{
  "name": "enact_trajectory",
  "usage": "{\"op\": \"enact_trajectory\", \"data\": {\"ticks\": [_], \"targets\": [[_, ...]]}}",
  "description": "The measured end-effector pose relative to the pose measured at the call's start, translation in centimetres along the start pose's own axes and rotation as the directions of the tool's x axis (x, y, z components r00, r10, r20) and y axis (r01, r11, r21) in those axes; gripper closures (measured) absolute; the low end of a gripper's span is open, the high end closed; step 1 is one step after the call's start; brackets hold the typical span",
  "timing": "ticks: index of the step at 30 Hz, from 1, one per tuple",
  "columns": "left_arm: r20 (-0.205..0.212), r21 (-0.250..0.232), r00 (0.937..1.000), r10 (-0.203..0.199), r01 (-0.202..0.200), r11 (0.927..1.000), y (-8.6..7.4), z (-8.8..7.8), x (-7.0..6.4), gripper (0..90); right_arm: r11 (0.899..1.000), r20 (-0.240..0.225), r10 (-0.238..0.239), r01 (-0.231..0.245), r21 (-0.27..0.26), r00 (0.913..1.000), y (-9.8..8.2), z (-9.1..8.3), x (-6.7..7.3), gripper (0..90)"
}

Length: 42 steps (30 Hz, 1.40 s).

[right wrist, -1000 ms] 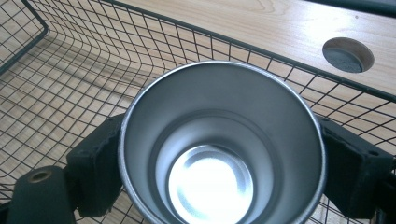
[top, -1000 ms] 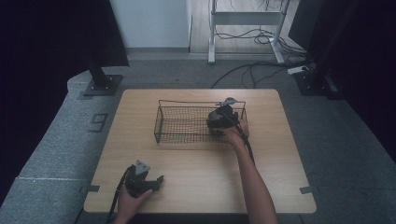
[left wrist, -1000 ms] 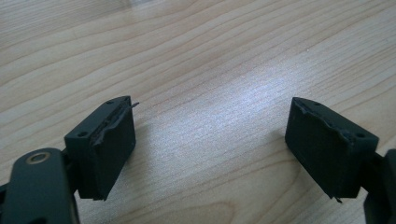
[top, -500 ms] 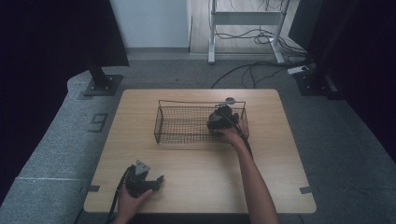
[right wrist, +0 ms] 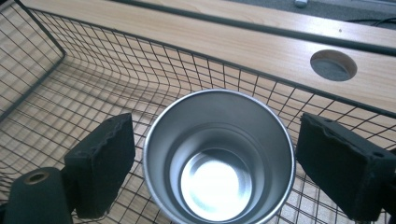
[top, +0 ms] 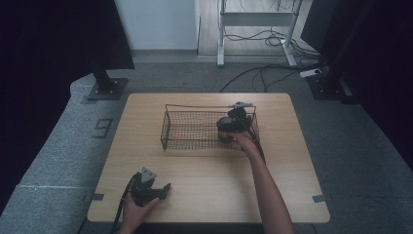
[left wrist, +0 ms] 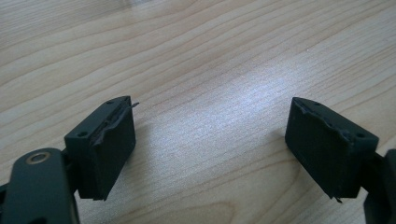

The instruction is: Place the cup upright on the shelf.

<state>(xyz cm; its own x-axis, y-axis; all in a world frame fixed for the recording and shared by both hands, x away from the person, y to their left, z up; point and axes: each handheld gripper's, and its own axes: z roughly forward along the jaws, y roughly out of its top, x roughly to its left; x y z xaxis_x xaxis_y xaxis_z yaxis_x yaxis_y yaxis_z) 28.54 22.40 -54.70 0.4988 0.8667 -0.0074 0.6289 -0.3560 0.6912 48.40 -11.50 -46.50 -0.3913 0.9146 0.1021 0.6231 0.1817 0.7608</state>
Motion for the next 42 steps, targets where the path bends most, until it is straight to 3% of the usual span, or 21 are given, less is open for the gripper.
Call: {"op": "enact_trajectory", "data": {"ticks": [2, 12, 18, 30, 36, 42], "targets": [[0.000, 0.000, 1.0000, 0.000, 0.000, 1.0000, 0.0, 0.0, 0.0, 16.1, 0.999, 0.001, 0.012, -0.011, -0.034, 0.9999, -0.1, -0.8, -0.2, 12.6], [0.000, 0.002, 1.0000, 0.001, -0.001, 1.0000, 0.0, 0.0, 0.0, 16.1, 0.996, -0.030, 0.004, -0.007, -0.084, 0.9995, -0.9, -3.0, -0.4, 14.3], [0.000, 0.003, 1.0000, 0.001, -0.001, 1.0000, 0.0, 0.0, 0.0, 16.1, 0.992, -0.061, -0.030, 0.022, -0.121, 0.9977, -2.2, -5.0, -0.3, 19.0], [-0.001, 0.002, 1.0000, 0.001, -0.001, 1.0000, 0.0, 0.0, 0.0, 16.1, 0.982, -0.117, -0.067, 0.045, -0.182, 0.9909, -6.7, -8.5, 0.0, 22.3], [0.000, 0.003, 1.0000, 0.001, -0.001, 1.0000, 0.0, 0.0, 0.0, 16.1, 0.983, -0.123, -0.083, 0.061, -0.172, 0.9890, -10.6, -9.7, -0.3, 23.6], [-0.001, 0.002, 1.0000, 0.001, -0.001, 1.0000, 0.0, 0.0, 0.0, 16.1, 0.986, -0.120, -0.063, 0.044, -0.161, 0.9908, -12.9, -10.3, -0.9, 24.0]]}}
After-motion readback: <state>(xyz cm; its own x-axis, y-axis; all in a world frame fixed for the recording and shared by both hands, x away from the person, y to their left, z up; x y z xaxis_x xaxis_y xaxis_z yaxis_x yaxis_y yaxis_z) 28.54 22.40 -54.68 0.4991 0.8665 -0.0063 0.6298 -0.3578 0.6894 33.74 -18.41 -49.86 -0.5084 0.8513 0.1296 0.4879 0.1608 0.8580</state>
